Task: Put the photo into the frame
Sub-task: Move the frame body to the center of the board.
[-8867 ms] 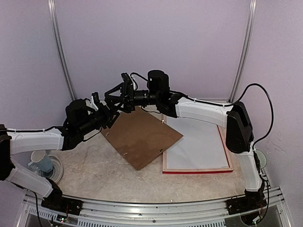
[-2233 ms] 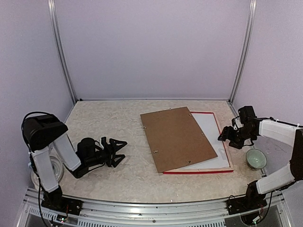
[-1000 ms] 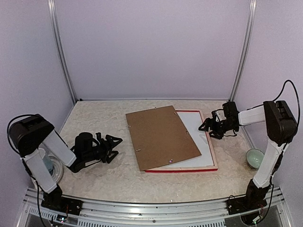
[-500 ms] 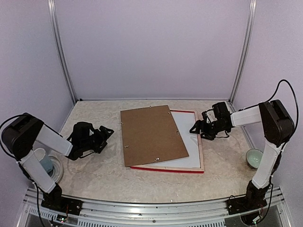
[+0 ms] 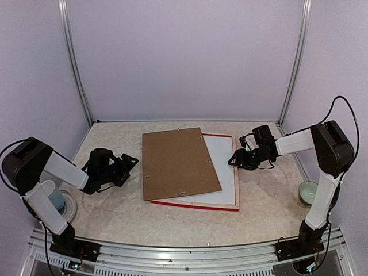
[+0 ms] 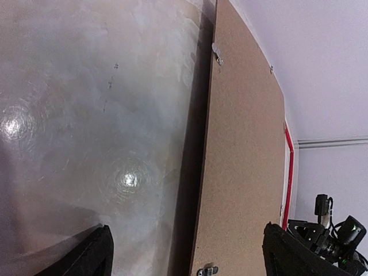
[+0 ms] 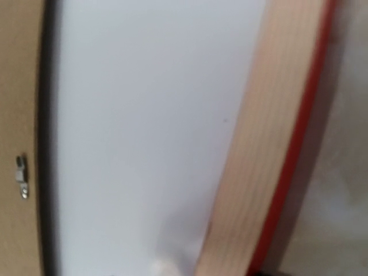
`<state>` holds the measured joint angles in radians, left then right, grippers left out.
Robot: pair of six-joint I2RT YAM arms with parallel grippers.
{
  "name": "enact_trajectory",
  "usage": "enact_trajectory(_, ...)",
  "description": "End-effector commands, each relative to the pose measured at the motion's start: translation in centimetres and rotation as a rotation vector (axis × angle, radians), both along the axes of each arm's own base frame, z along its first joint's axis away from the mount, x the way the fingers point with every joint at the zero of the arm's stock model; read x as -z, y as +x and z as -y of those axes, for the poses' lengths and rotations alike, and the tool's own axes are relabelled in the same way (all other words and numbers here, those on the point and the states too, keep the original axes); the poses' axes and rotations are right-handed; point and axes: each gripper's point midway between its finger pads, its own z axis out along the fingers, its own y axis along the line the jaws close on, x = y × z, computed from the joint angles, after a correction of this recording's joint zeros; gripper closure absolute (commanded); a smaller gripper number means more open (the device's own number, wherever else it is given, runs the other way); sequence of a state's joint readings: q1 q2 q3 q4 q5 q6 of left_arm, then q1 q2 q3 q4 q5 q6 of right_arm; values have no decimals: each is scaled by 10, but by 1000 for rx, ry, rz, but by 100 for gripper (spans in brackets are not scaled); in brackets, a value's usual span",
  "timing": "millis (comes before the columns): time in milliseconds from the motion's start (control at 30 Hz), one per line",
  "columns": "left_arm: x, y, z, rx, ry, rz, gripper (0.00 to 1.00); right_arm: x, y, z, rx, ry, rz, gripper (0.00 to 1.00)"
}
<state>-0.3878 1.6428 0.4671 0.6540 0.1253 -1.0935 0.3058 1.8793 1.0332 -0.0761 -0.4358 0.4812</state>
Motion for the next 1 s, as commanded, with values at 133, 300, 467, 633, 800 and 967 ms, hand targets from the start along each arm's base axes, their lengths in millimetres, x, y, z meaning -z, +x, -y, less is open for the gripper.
enact_trajectory(133, 1, -9, 0, 12, 8, 0, 11, 11, -6, -7, -27, -8, -13, 58)
enact_trajectory(300, 2, -12, 1, 15, 5, -3, 11, 16, -7, -5, -26, -26, -21, 68)
enact_trajectory(467, -1, -14, -1, 13, 3, 4, 11, 22, -10, -2, -28, -50, -33, 75)
enact_trajectory(633, -6, -15, -3, 10, 2, 12, 11, 21, -13, -1, -42, -59, -31, 79)
enact_trajectory(800, -12, -18, -5, 4, 1, 21, 11, 19, -22, -4, -66, -64, -31, 79)
enact_trajectory(967, -15, -23, -11, -13, 3, 21, 11, 18, -37, -12, -98, -63, -32, 80)
